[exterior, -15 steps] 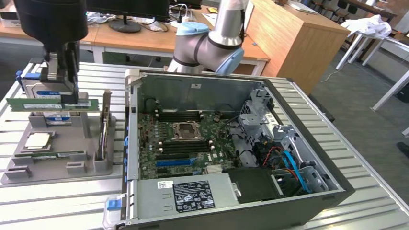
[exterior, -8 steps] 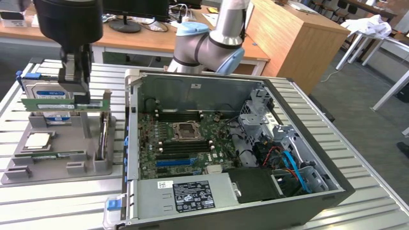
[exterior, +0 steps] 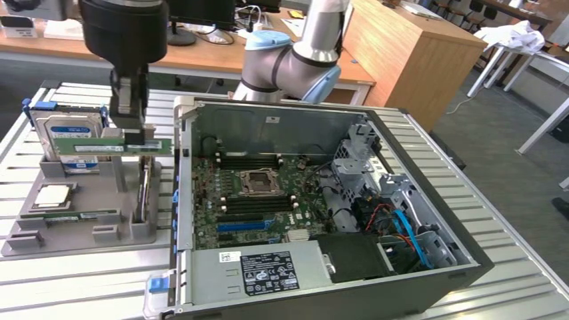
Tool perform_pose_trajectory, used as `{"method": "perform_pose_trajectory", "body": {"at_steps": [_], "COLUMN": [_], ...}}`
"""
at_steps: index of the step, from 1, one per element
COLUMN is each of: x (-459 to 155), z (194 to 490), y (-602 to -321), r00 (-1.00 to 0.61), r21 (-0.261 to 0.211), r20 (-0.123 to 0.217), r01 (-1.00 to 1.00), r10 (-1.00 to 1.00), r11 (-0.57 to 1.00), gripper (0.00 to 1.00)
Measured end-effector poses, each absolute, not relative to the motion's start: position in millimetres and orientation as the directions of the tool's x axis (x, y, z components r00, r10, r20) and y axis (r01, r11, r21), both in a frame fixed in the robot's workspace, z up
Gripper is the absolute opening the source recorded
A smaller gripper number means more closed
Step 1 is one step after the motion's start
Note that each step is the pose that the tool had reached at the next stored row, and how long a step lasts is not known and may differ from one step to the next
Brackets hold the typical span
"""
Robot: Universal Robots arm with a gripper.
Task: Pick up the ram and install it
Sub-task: 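Pick up the ram and move it above insertion slot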
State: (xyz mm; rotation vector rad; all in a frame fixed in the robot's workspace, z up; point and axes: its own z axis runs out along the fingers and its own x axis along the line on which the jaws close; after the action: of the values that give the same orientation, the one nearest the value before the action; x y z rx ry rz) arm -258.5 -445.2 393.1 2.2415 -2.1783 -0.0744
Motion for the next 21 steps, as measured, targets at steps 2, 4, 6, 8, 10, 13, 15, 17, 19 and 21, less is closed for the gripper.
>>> {"method": "perform_pose_trajectory", "body": {"at_steps": [2, 4, 6, 8, 10, 13, 15, 17, 19, 21], "x": [-253, -247, -241, -235, -229, -221, -215, -209, -203, -196], "z": [393, 393, 393, 393, 393, 393, 393, 393, 393, 393], "y": [-445, -445, -445, -445, -445, -445, -445, -445, -445, -445], "r00": [0.028, 0.028, 0.028, 0.028, 0.028, 0.028, 0.028, 0.028, 0.028, 0.028], "r21": [0.044, 0.044, 0.044, 0.044, 0.044, 0.045, 0.045, 0.045, 0.045, 0.045], "r20": [-0.024, -0.024, -0.024, -0.024, -0.024, -0.024, -0.024, -0.024, -0.024, -0.024], "r01": [-0.999, -0.999, -0.999, -0.999, -0.999, -0.999, -0.999, -0.999, -0.999, -0.999], "r10": [-0.999, -0.999, -0.999, -0.999, -0.999, -0.999, -0.999, -0.999, -0.999, -0.999], "r11": [-0.029, -0.029, -0.029, -0.029, -0.029, -0.029, -0.029, -0.029, -0.029, -0.029], "gripper": [0.11, 0.11, 0.11, 0.11, 0.11, 0.11, 0.11, 0.11, 0.11, 0.11]}}
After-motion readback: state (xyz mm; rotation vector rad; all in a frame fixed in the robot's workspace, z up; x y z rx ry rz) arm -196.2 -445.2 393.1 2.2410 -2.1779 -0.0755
